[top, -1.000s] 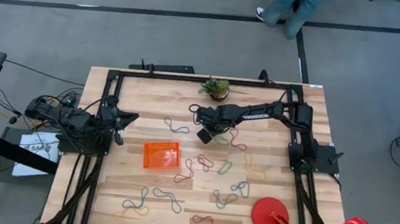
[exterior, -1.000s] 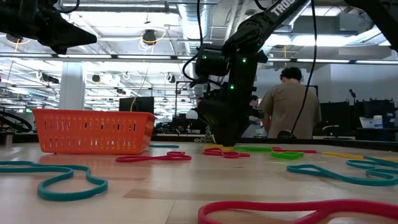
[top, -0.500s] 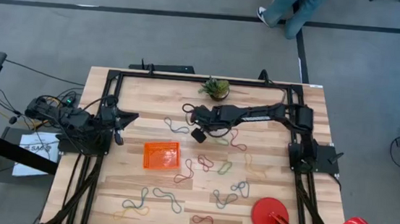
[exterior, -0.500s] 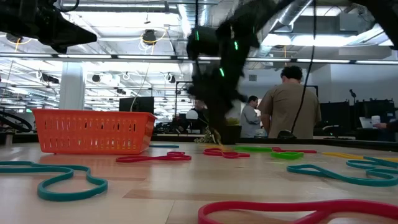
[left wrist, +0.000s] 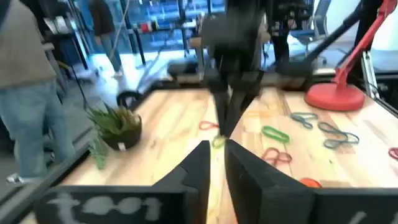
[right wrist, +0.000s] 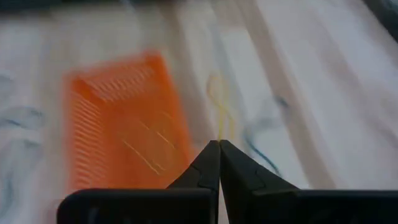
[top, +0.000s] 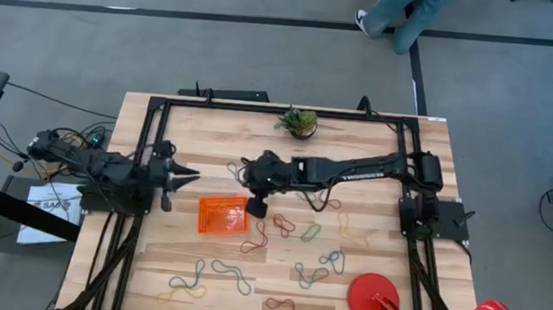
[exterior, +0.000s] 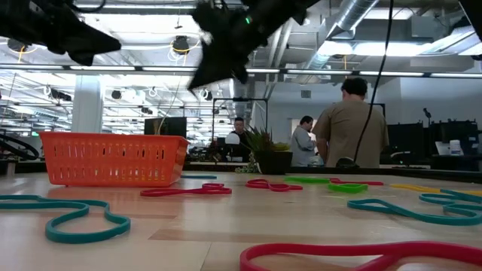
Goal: Pick and place rubber bands into bin
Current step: Put the top yellow rubber band into the orange container
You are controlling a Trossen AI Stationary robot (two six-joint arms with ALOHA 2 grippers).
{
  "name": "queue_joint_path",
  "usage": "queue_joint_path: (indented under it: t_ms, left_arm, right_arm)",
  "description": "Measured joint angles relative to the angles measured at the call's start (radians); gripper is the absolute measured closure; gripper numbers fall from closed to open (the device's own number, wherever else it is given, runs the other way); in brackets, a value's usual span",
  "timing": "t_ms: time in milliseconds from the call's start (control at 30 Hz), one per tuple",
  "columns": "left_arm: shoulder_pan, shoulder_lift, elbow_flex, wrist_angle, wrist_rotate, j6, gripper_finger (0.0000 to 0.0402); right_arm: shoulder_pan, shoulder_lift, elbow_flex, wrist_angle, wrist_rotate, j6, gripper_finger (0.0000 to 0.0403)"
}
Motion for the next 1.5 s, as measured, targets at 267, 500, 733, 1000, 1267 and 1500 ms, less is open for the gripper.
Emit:
queue_joint_path:
  t_ms: [267,500,733,1000,1267,1500]
  left_arm:
    - [0.0,0.171,0.0,0.026,0.04,-0.084,0.0272]
    - [0.001,0.261,0.0,0.226,0.041,-0.067,0.0235]
    - [0.001,0.338,0.0,0.279,0.085,-0.034,0.0233]
    - [0.001,0.407,0.0,0.36,0.009,-0.007,0.0233]
    - [0.001,0.418,0.0,0.409,0.007,0.026,0.0273]
    - [0.001,0.418,0.0,0.402,0.041,0.029,0.0388]
  right_arm:
    - [0.015,0.008,0.001,0.144,-0.047,0.002,0.0403]
    - [0.023,0.008,0.001,0.198,-0.049,0.005,0.0403]
    - [0.022,0.008,0.001,0.285,-0.048,-0.003,0.0403]
    - [0.027,0.007,0.001,0.288,-0.061,-0.003,0.0403]
    - [0.027,0.007,0.001,0.287,-0.062,-0.004,0.0403]
    - [0.026,0.007,0.001,0.28,-0.062,-0.006,0.0403]
